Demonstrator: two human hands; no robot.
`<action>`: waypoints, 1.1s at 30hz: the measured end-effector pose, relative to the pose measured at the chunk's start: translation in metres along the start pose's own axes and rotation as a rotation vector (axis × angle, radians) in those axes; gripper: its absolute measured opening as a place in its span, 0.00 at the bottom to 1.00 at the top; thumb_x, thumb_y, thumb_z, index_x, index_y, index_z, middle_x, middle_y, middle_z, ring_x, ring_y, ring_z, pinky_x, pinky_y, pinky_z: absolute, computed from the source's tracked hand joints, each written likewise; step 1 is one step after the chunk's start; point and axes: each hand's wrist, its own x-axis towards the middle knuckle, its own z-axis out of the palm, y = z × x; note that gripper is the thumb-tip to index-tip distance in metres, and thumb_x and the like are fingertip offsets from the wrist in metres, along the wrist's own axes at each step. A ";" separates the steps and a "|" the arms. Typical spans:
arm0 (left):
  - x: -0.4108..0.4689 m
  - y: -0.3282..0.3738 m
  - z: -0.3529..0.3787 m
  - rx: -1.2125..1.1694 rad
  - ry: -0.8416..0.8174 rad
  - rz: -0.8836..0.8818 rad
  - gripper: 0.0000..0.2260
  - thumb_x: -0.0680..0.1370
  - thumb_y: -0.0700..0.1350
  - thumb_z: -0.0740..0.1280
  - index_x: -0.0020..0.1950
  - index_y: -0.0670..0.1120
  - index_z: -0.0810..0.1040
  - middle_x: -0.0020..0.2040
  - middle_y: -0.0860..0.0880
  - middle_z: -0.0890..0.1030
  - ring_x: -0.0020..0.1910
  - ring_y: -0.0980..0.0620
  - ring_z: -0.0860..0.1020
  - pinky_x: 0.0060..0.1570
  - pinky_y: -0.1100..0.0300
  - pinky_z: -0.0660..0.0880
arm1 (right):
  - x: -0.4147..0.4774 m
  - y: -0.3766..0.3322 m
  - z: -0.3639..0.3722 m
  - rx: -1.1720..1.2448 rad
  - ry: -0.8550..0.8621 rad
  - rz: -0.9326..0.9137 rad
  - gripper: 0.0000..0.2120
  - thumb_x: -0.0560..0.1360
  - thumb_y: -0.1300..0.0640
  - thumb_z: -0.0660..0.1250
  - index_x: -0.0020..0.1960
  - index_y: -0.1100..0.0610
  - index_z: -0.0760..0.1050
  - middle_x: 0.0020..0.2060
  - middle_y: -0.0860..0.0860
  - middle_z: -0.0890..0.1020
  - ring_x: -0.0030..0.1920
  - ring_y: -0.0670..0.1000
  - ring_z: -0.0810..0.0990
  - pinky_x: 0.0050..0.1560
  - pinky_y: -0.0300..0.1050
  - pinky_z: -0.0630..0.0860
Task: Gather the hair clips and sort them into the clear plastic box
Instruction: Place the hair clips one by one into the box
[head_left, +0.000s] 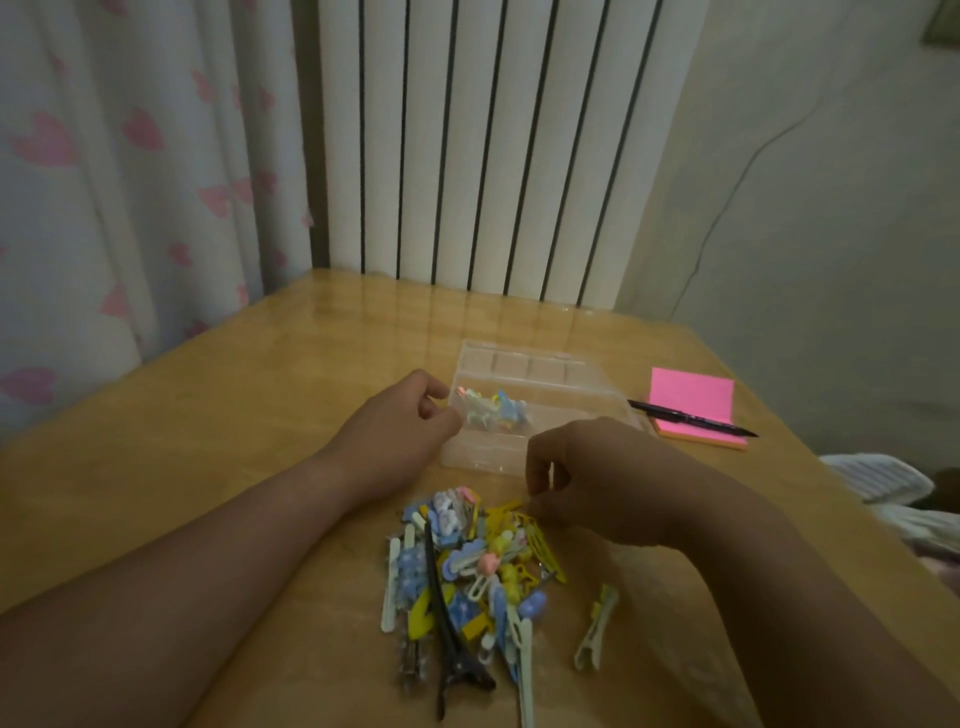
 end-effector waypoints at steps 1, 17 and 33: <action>0.000 0.000 0.001 -0.004 -0.003 -0.004 0.15 0.83 0.55 0.67 0.67 0.51 0.76 0.48 0.52 0.81 0.48 0.52 0.81 0.54 0.48 0.78 | -0.001 0.001 0.001 -0.002 0.004 -0.002 0.04 0.78 0.47 0.73 0.51 0.46 0.81 0.43 0.43 0.81 0.44 0.44 0.80 0.47 0.47 0.81; 0.003 -0.007 0.007 0.043 -0.002 -0.007 0.17 0.79 0.61 0.64 0.64 0.56 0.74 0.47 0.57 0.81 0.46 0.53 0.80 0.48 0.52 0.77 | 0.056 0.034 -0.034 0.574 0.411 0.288 0.07 0.78 0.54 0.76 0.47 0.58 0.85 0.40 0.52 0.87 0.36 0.48 0.83 0.34 0.40 0.75; 0.001 -0.005 0.005 0.066 -0.034 -0.020 0.22 0.78 0.64 0.63 0.68 0.55 0.73 0.50 0.58 0.80 0.48 0.51 0.79 0.45 0.52 0.74 | 0.109 0.045 -0.002 0.204 0.380 0.460 0.15 0.75 0.47 0.75 0.39 0.58 0.86 0.33 0.53 0.86 0.37 0.57 0.85 0.40 0.46 0.79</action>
